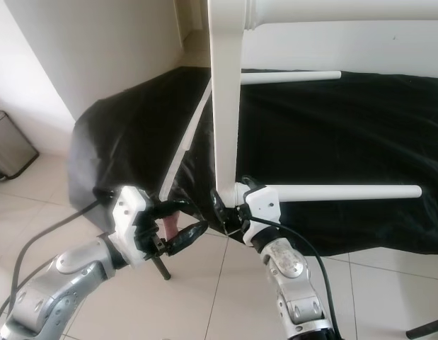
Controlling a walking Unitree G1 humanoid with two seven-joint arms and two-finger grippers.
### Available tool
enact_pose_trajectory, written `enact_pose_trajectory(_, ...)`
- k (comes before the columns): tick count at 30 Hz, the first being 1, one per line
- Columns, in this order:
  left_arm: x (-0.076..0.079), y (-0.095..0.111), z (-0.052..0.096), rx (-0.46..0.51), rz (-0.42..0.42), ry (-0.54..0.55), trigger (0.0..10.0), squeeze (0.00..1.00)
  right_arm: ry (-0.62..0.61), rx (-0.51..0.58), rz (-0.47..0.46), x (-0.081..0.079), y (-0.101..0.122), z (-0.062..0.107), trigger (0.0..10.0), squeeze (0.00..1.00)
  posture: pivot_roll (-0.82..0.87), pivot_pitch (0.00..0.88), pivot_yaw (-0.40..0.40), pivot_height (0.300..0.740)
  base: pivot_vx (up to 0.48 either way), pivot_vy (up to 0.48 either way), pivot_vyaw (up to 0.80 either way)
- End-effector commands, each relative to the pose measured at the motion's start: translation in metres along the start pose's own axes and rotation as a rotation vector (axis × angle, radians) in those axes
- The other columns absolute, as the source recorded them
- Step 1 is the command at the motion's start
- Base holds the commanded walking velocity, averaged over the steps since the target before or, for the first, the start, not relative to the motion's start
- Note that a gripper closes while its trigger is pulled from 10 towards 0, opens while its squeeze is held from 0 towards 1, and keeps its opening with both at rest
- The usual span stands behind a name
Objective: Building children table
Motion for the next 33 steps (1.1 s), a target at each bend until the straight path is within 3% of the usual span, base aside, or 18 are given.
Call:
enact_pose_trajectory(1, 0.01, -0.005, 0.001, -0.05, 0.009, -0.102, 10.0, 0.0, 0.028, -0.009, 0.005, -0.002, -0.003, -0.006, 10.0, 0.0, 0.1, 0.0, 0.053, 0.74, 0.0, 0.0, 0.0)
enact_pose_trajectory(4, 0.013, -0.006, 0.002, -0.067, 0.005, -0.126, 10.0, 0.0, 0.037, -0.003, 0.024, -0.007, -0.002, -0.02, 10.0, 0.0, 0.1, 0.0, 0.051, 0.74, 0.0, 0.0, 0.0)
enact_pose_trajectory(9, 0.013, -0.008, 0.002, -0.065, 0.014, -0.123, 10.0, 0.0, 0.046, 0.006, 0.001, -0.011, 0.0, -0.027, 10.0, 0.0, 0.11, 0.0, 0.047, 0.74, 0.0, 0.0, 0.0)
enact_pose_trajectory(13, 0.014, -0.01, 0.005, -0.063, 0.013, -0.102, 10.0, 0.0, 0.049, 0.004, 0.007, -0.026, 0.004, -0.046, 10.0, 0.0, 0.13, 0.0, 0.018, 0.74, 0.0, 0.0, 0.0)
enact_pose_trajectory(19, 0.015, -0.012, 0.005, -0.056, 0.02, -0.086, 10.0, 0.0, -0.003, -0.021, 0.008, -0.031, 0.004, -0.058, 10.0, 0.0, 0.15, 0.0, 0.008, 0.74, 0.0, 0.0, 0.0)
enact_pose_trajectory(20, 0.016, -0.012, 0.006, -0.056, 0.023, -0.082, 10.0, 0.0, 0.023, -0.007, 0.006, -0.039, 0.009, -0.064, 10.0, 0.0, 0.15, 0.0, 0.008, 0.74, 0.0, 0.0, 0.0)
enact_pose_trajectory(27, 0.019, -0.012, 0.008, -0.048, 0.028, -0.07, 10.0, 0.0, 0.039, 0.011, -0.007, -0.03, 0.008, -0.055, 10.0, 0.0, 0.16, 0.0, -0.004, 0.74, 0.0, 0.0, 0.0)
enact_pose_trajectory(33, 0.019, -0.013, 0.01, -0.047, 0.032, -0.062, 10.0, 0.0, -0.006, 0.014, 0.016, 0.0, -0.002, -0.028, 10.0, 0.0, 0.16, 0.0, 0.001, 0.74, 0.0, 0.0, 0.0)
Point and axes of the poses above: a point about 5 cm out from each wrist's last joint towards the gripper, its own z axis pointing back from the gripper into the wrist, its own y axis along the axis of the wrist's last joint, x = y × z, the point moved 2 cm from there along -z, pointing out of the wrist towards the gripper, and after that the axes turned 15 degrees about z, right-handed, at the moved point
